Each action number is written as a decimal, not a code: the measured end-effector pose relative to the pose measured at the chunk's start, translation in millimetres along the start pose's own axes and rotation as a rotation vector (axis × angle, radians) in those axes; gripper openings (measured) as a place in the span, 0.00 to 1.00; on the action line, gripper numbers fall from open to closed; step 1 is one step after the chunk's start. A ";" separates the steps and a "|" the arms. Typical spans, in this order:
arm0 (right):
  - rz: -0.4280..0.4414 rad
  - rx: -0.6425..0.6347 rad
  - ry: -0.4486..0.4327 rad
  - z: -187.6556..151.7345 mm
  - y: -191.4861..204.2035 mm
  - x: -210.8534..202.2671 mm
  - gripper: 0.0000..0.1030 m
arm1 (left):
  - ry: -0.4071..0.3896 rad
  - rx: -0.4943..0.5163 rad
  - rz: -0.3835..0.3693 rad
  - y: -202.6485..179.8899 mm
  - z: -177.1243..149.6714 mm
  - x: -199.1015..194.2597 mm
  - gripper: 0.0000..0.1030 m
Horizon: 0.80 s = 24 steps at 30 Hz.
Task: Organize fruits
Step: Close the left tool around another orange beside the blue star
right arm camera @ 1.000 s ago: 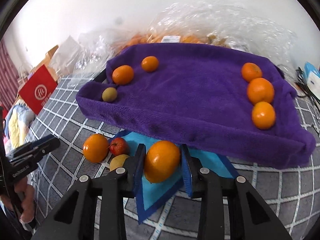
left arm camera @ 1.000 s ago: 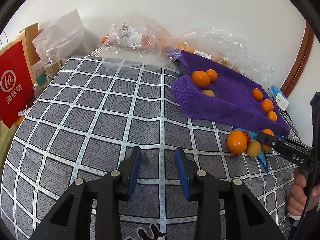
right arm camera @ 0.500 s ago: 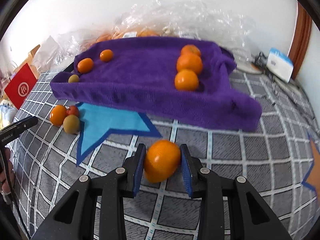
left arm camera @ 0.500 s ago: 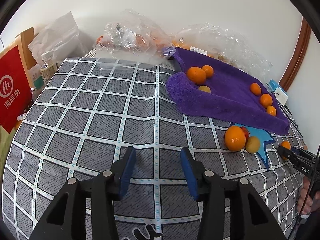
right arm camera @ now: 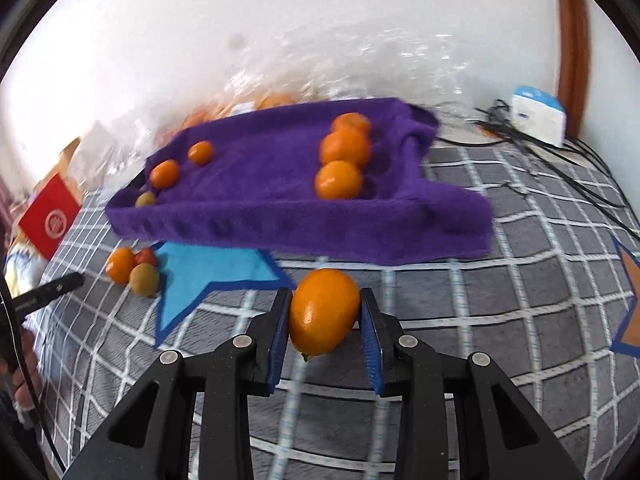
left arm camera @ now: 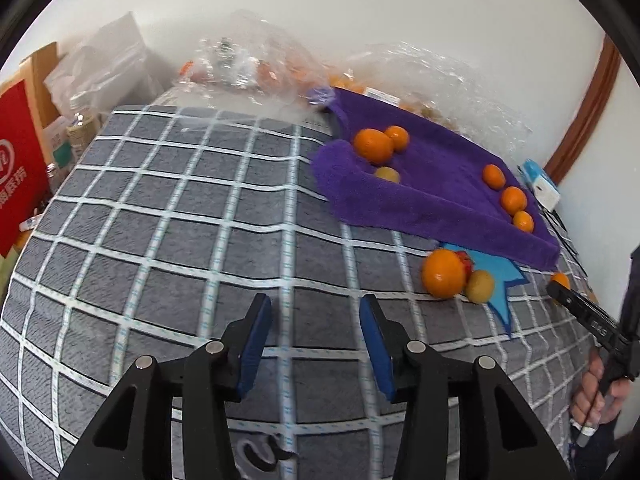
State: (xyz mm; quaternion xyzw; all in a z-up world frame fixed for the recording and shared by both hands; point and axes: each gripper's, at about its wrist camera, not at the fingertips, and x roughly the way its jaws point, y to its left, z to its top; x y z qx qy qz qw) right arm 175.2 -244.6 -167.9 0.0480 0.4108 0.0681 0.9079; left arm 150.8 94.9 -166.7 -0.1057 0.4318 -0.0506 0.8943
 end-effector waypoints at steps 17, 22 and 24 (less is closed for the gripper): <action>-0.050 0.029 0.018 -0.2 -8.4 6.4 0.32 | 0.059 0.126 -0.039 -79.2 16.8 40.7 0.29; -0.038 0.005 0.026 -2.0 -4.3 6.7 0.32 | 0.018 0.113 0.004 -68.9 14.4 31.5 0.29; -0.043 0.000 0.021 -2.9 -3.2 5.7 0.32 | 0.022 0.101 0.024 -59.8 12.1 24.7 0.29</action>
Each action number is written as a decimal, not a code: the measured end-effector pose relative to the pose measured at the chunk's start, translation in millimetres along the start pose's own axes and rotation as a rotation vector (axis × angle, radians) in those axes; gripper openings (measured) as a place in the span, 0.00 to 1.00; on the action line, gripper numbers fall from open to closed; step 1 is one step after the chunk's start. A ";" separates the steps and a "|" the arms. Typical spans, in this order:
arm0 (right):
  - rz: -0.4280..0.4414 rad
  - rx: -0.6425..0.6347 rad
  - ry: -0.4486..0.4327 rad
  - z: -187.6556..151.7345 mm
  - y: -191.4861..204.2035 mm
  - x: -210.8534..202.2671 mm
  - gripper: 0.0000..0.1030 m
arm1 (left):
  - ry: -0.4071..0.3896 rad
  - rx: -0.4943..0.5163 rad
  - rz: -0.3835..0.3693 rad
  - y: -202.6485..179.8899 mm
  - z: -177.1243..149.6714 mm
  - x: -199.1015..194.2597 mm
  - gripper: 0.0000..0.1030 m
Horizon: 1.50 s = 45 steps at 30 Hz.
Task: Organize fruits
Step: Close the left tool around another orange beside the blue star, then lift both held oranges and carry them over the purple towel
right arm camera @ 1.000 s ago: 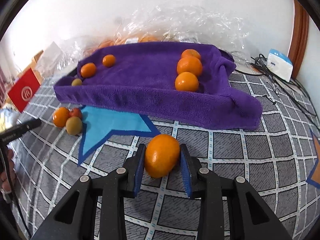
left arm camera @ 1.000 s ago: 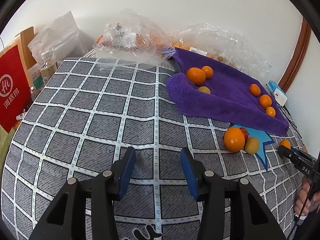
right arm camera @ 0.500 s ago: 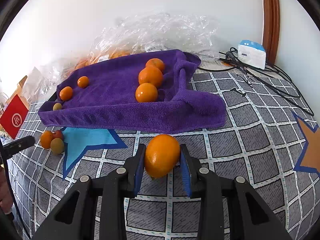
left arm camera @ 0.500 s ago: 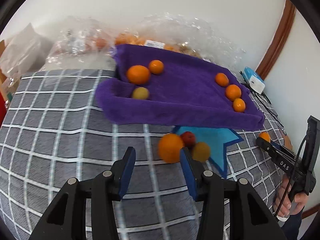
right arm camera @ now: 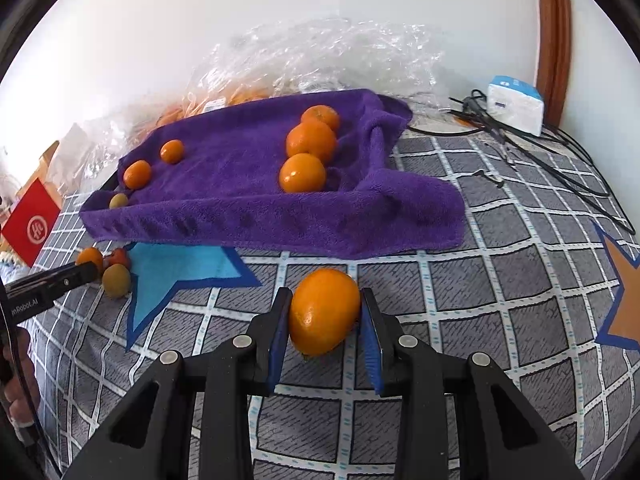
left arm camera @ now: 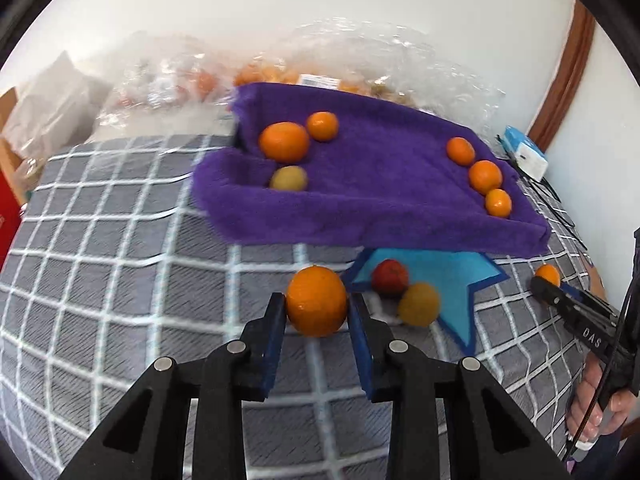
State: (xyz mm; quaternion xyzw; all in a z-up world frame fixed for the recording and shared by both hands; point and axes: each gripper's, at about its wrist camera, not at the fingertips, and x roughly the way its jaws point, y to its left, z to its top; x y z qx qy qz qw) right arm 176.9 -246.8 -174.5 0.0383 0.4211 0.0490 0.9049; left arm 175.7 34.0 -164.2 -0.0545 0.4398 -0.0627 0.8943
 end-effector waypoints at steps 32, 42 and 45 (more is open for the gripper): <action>0.057 -0.013 -0.021 -1.0 -0.6 -3.9 0.32 | -0.086 -0.104 -0.043 33.7 -15.5 -3.1 0.29; 0.058 -0.032 -0.043 -1.7 3.7 -7.9 0.32 | -0.167 -0.097 -0.048 30.6 -18.4 -16.4 0.29; 0.063 -0.022 -0.045 -1.4 1.4 -8.5 0.32 | -0.183 -0.097 -0.051 31.2 -17.8 -19.5 0.29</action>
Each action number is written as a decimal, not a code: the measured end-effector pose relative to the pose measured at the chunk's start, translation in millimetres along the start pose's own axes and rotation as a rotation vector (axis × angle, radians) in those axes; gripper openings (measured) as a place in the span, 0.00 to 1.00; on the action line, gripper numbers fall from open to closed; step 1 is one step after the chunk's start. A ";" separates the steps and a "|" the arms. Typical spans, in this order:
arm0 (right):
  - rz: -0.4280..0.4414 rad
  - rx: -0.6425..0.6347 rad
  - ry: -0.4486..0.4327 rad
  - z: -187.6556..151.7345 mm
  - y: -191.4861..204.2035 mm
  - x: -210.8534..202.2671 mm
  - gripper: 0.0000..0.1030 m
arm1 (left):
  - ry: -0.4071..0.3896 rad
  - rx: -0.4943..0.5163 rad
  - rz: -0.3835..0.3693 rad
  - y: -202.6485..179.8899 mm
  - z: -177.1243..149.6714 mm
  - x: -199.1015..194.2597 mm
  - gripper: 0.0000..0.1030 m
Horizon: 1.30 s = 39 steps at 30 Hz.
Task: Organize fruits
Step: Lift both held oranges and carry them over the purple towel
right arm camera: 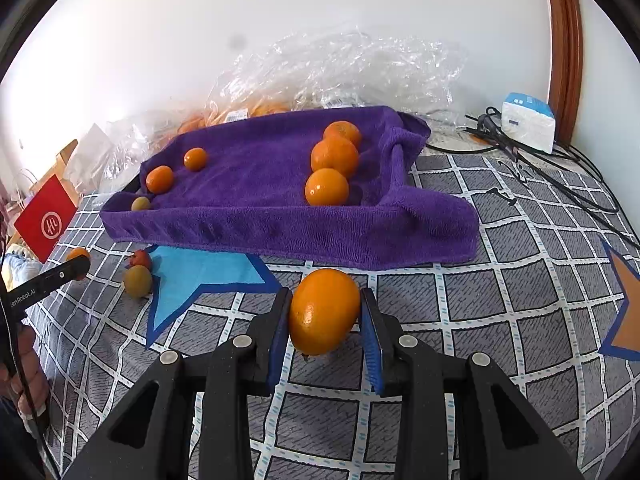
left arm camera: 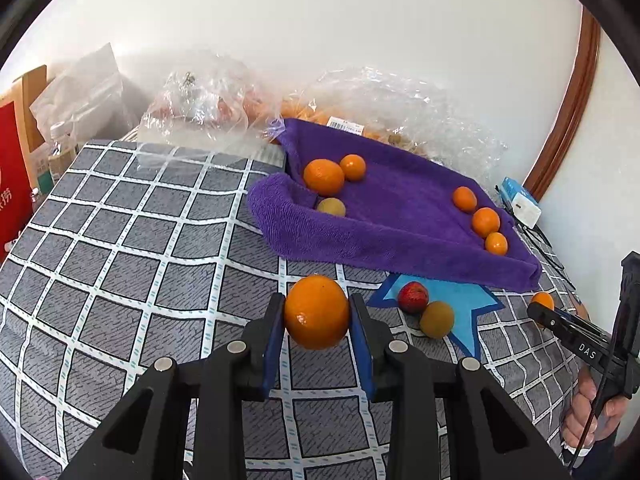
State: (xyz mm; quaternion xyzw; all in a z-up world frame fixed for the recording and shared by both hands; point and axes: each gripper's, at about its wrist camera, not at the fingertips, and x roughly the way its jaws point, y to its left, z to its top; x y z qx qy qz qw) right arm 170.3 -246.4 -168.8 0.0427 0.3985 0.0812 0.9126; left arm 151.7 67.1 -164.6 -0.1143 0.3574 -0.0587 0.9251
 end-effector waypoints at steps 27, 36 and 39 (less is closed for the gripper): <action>-0.031 0.011 -0.136 60.1 1.5 -48.9 0.32 | -0.182 0.018 0.078 0.1 31.8 -44.0 0.29; -0.003 0.036 -0.118 97.5 0.1 -23.6 0.32 | -0.214 0.019 0.063 -7.8 84.1 -39.6 0.29; 0.024 0.039 -0.112 107.6 3.7 -13.0 0.32 | -0.210 0.004 0.040 -10.2 98.4 -31.2 0.29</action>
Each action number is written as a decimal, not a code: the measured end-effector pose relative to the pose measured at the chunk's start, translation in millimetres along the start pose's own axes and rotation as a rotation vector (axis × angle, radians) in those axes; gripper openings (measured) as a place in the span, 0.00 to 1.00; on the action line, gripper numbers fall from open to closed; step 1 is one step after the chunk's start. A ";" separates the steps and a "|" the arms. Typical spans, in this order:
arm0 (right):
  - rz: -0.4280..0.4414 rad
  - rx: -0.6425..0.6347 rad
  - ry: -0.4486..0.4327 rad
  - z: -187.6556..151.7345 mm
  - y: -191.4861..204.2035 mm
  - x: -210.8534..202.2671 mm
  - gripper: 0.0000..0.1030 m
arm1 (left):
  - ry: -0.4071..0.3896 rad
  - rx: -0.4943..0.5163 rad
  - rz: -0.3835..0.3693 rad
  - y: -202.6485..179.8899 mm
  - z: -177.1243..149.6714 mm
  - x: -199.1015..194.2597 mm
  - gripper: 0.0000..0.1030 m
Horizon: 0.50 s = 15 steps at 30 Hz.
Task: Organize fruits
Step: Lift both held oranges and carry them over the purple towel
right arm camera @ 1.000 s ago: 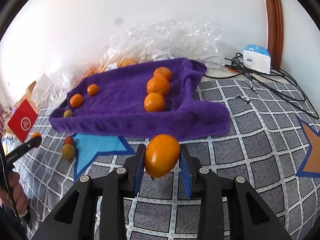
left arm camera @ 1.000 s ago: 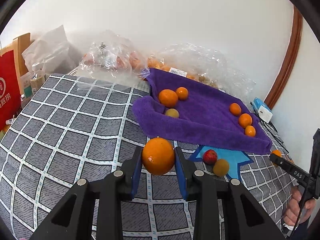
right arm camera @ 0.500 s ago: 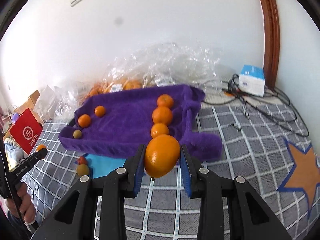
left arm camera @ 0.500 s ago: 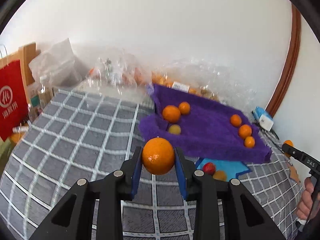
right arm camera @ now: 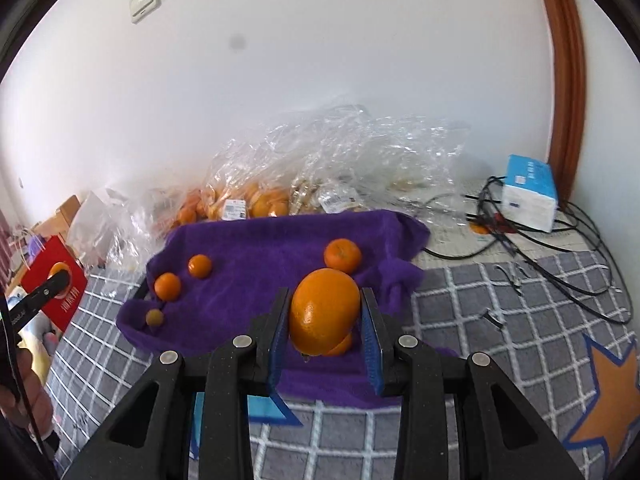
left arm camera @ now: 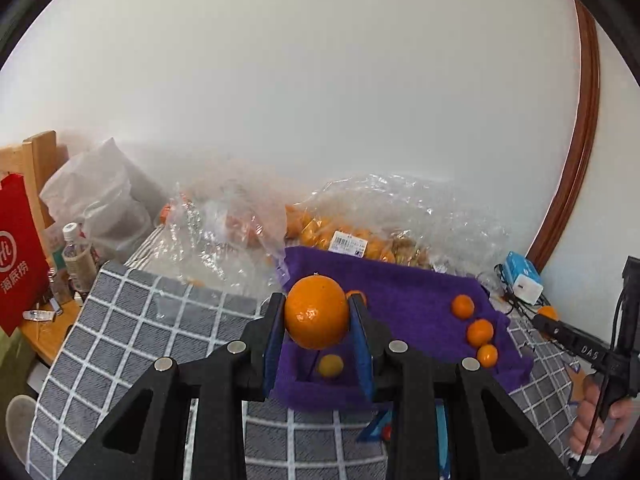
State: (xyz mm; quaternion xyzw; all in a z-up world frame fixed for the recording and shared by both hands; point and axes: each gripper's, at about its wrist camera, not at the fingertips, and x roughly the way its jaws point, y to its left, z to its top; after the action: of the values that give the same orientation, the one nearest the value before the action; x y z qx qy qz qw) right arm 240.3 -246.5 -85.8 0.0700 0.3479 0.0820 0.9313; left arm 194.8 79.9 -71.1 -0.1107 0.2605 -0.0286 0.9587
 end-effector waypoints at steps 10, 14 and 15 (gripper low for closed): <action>0.050 -0.082 0.183 -11.3 32.8 71.5 0.32 | 0.056 -0.050 -0.028 -0.5 4.9 48.4 0.29; 0.037 -0.136 0.225 -22.8 42.2 86.5 0.32 | 0.099 -0.049 -0.041 2.9 -2.5 64.2 0.29; 0.041 -0.139 0.235 -24.9 43.9 90.7 0.32 | 0.107 -0.048 -0.047 3.7 -4.8 67.5 0.29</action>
State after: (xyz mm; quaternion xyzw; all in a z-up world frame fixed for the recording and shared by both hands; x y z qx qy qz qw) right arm 286.8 -183.5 -154.0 0.0022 0.4467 0.1325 0.8848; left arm 250.6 75.0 -109.3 -0.1382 0.3093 -0.0506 0.9395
